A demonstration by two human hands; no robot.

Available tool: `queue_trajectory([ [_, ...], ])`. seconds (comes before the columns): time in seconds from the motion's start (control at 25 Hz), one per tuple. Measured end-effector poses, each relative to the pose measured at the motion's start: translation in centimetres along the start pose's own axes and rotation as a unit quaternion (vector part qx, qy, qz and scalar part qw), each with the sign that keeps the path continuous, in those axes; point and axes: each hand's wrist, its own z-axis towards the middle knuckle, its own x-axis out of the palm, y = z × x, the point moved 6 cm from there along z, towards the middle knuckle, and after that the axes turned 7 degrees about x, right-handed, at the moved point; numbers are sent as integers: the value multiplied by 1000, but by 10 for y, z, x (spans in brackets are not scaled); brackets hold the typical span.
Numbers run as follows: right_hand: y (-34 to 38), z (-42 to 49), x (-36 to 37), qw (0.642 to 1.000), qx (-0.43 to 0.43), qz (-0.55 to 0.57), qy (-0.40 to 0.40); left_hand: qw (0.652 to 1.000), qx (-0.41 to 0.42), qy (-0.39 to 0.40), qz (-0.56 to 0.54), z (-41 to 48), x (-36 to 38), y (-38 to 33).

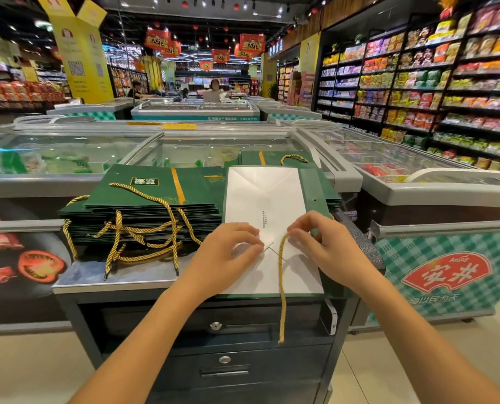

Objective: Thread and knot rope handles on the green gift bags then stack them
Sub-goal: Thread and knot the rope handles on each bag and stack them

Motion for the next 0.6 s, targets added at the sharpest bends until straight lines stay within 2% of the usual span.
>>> queue_trajectory([
  [0.16,-4,10,1,990,61,108,-62,998,-45,38,24,5,7,-14],
  [0.32,-12,14,5,982,87,140,-95,995,-66,61,51,6,20,-23],
  [0.48,-14,15,7,981,89,135,-110,991,-77,46,101,10,28,-30],
  [0.52,-15,15,7,981,85,139,-107,992,-87,34,85,12,28,-27],
  [0.6,-15,14,4,983,65,134,-105,991,-129,-21,-31,16,22,-19],
])
